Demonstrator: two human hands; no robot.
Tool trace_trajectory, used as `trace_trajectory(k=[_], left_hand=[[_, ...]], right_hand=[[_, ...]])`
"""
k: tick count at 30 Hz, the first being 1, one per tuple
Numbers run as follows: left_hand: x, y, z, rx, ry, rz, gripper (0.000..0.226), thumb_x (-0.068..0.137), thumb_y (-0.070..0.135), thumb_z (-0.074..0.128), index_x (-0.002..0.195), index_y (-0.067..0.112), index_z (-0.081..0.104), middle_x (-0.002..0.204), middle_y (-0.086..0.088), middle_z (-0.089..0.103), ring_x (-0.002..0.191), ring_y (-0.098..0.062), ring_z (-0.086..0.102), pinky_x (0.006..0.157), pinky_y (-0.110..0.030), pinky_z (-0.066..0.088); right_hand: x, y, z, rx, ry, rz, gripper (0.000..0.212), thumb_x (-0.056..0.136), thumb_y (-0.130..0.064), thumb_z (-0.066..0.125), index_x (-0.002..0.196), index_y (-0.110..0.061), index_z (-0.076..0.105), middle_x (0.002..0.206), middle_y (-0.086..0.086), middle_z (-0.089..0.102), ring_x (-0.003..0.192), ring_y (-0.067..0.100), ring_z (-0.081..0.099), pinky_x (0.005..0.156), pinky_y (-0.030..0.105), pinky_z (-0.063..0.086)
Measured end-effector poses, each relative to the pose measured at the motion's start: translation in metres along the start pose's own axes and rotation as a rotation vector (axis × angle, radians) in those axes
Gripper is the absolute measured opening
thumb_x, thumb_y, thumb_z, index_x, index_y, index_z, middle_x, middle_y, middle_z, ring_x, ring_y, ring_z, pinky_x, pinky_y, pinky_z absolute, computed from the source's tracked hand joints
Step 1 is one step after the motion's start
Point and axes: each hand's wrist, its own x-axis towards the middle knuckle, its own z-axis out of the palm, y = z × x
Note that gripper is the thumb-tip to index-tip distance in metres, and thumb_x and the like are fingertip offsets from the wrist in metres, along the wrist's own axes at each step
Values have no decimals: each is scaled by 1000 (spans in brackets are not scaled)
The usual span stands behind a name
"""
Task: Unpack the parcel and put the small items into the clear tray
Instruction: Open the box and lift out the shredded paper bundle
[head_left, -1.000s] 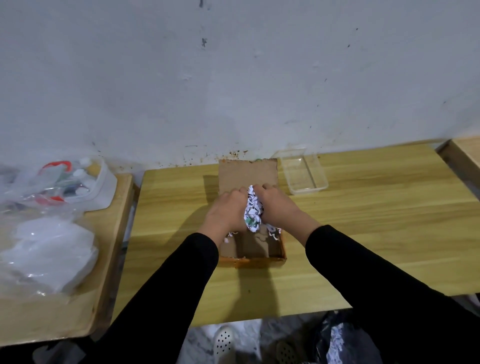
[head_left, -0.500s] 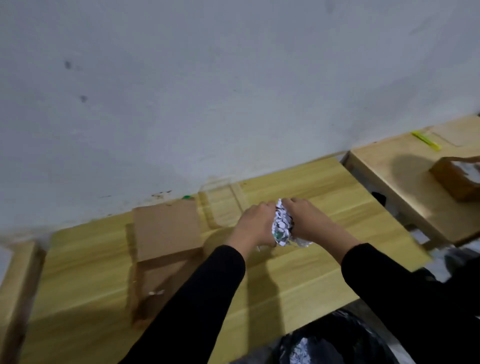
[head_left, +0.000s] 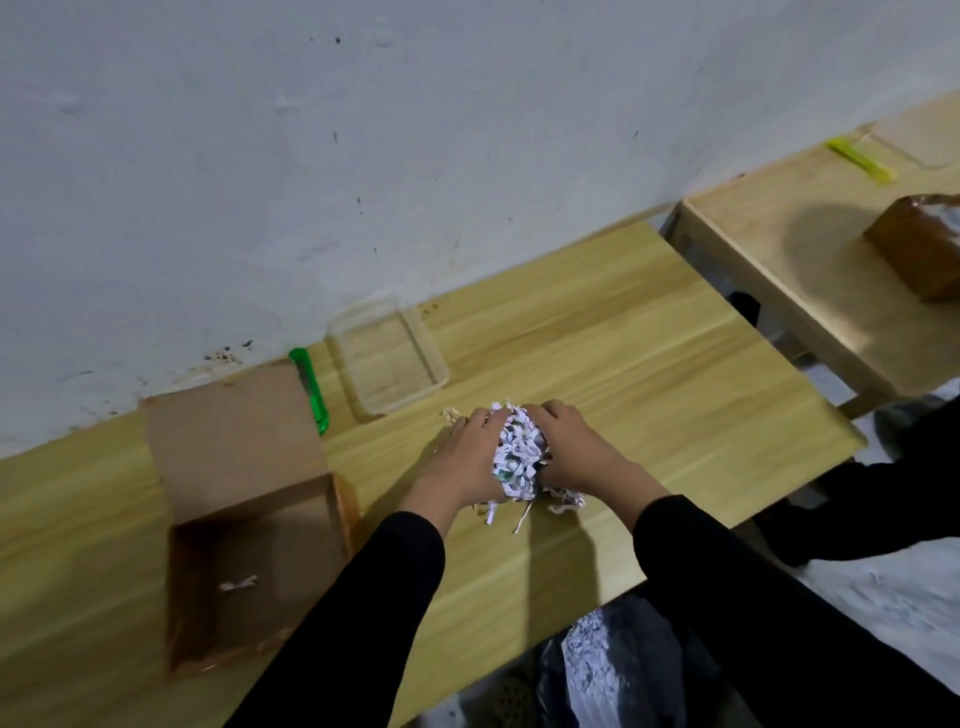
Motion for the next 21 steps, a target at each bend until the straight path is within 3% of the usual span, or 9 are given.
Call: trace_trajectory(k=[6, 11, 15, 18, 21], left_hand=[[-10, 0, -14, 18, -28, 6, 102, 67, 31, 80, 147, 22, 18, 143, -3, 32, 131, -26, 34, 106, -43, 36], [-21, 9, -31, 8, -28, 4, 86, 76, 23, 73, 146, 18, 24, 141, -5, 34, 128, -25, 37, 102, -43, 40], [-33, 11, -45, -50, 4, 19, 65, 85, 18, 61, 143, 15, 31, 137, -6, 38, 124, -25, 42, 99, -42, 43], [-52, 11, -61, -92, 95, -13, 52, 93, 20, 51, 141, 12, 34, 144, -8, 36, 131, -25, 38, 106, -37, 36], [-81, 0, -78, -225, 325, -88, 46, 95, 21, 48, 138, 9, 39, 143, -8, 41, 130, -23, 40, 106, -33, 33]], right_hand=[[-8, -3, -11, 9, 5, -14, 81, 65, -11, 73, 137, -16, 36, 128, 14, 41, 120, 33, 39, 101, 42, 41], [-23, -13, -33, -9, 22, -18, 70, 73, -14, 72, 136, -11, 41, 131, 14, 42, 120, 31, 44, 101, 39, 42], [-34, -27, -51, -27, 58, -66, 60, 76, -6, 68, 132, -9, 46, 134, 12, 42, 112, 30, 52, 93, 35, 45], [-39, -47, -63, -53, 111, -125, 50, 79, -4, 64, 127, -12, 51, 135, 10, 44, 116, 29, 51, 96, 38, 46], [-36, -78, -66, -54, 176, -199, 39, 83, -8, 61, 121, -11, 56, 128, 11, 50, 113, 28, 52, 93, 36, 44]])
